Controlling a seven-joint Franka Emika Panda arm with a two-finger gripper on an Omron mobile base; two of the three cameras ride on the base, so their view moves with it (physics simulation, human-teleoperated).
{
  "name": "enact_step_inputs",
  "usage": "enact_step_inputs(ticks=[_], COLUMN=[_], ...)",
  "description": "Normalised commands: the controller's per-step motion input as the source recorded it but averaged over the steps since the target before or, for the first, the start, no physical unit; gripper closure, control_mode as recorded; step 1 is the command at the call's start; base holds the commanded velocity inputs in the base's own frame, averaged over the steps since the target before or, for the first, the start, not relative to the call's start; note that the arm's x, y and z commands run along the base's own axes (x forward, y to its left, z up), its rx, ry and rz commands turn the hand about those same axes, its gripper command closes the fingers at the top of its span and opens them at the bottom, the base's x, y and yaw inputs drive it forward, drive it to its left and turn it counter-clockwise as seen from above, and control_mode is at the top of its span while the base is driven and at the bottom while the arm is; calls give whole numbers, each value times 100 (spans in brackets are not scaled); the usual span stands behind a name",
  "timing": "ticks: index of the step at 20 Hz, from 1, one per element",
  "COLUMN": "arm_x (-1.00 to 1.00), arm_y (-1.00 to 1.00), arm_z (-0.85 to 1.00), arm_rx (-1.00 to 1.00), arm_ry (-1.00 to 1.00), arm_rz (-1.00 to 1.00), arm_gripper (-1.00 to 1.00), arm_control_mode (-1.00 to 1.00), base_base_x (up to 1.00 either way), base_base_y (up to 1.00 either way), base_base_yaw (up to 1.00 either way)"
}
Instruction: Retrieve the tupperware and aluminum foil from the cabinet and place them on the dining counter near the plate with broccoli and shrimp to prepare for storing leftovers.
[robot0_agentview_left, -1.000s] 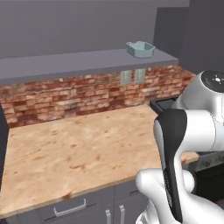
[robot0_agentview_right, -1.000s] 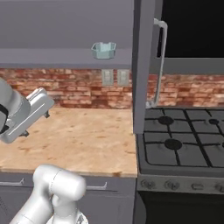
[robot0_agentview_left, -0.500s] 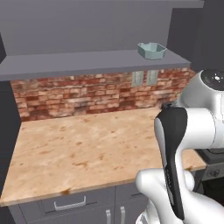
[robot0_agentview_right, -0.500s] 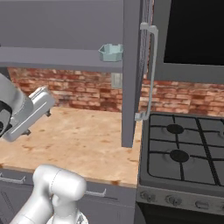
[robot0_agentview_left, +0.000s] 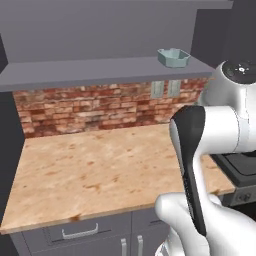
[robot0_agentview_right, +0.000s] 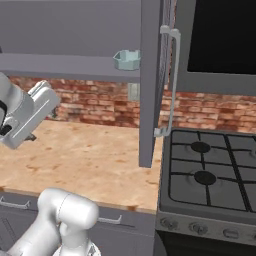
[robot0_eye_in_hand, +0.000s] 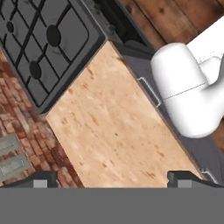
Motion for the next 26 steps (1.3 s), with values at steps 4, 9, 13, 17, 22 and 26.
enact_step_inputs(ticks=[4,9,13,17,22,26], arm_x=[4,30,38,42,37,45], arm_y=[-18,-45,-45,-33,-21,-5], arm_z=[31,0,0,1,20,41], arm_rx=[-24,-33,-37,-37,-32,-23], arm_ry=[-2,1,5,1,0,0], arm_rz=[6,11,14,17,20,16], arm_gripper=[-100,-100,-100,-100,-100,-100], arm_control_mode=[-100,-100,-100,-100,-100,-100], base_base_x=[0,0,0,0,0,0], base_base_y=[0,0,0,0,0,0], base_base_yaw=[0,0,0,0,0,0])
